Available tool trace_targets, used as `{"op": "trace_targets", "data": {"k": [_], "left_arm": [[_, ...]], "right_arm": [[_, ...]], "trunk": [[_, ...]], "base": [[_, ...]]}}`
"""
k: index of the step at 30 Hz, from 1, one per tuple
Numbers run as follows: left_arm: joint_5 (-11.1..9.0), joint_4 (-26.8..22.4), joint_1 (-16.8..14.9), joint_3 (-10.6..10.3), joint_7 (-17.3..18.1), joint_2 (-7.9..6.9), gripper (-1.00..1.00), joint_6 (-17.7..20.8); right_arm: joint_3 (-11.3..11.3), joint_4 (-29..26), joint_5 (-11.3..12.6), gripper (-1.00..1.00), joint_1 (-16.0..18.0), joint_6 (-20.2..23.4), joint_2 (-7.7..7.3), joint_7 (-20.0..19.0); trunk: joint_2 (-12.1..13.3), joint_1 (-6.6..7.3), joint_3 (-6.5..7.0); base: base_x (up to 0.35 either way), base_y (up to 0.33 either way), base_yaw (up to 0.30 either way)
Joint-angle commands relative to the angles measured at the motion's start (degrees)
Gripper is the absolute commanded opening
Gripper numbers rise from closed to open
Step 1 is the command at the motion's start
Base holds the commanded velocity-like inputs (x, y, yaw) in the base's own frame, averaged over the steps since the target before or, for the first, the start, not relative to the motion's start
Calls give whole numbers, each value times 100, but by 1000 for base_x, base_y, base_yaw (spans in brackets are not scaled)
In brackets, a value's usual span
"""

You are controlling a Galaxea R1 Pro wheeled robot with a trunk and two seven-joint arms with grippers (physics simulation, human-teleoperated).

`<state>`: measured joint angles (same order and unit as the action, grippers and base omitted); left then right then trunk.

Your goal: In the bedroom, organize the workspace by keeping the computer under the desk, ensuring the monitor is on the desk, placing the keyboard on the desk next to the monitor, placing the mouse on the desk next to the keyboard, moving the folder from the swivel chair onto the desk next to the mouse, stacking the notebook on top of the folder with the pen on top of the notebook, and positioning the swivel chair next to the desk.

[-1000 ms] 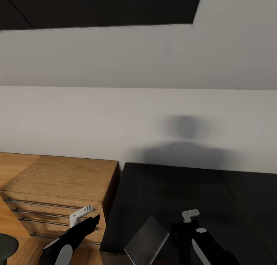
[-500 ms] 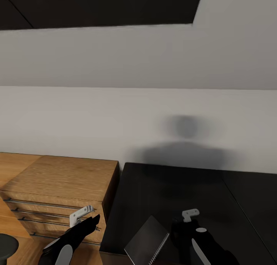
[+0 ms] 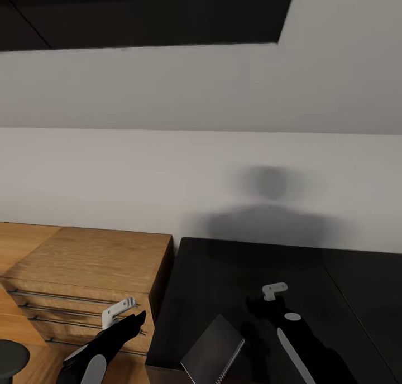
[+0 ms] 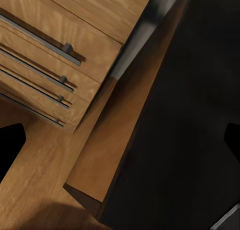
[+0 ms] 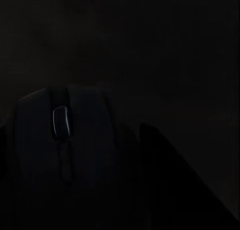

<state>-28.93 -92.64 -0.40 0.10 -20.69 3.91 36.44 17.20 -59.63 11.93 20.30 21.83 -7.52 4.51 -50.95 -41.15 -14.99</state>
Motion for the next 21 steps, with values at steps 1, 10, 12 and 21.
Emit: {"op": "trace_targets", "data": {"k": [1,10,12,21], "left_arm": [[-60,-8,-4,0,-49,3,100,19],[-60,-8,-4,-1,-49,4,100,19],[-60,-8,-4,-1,-49,4,100,20],[-60,-8,-4,-5,-49,4,100,21]], "right_arm": [[-74,-141,90,-100,-2,93,-18,75],[-677,-954,107,-100,-74,613,-31,119],[-783,-1126,114,-100,-80,765,-18,120],[-879,-1365,116,-100,-87,873,1,120]], "trunk": [[36,21,10],[397,219,172],[477,263,208],[758,417,340]], "base": [[-63,0,0],[-273,0,0],[-339,0,0],[-304,0,-53]]}}
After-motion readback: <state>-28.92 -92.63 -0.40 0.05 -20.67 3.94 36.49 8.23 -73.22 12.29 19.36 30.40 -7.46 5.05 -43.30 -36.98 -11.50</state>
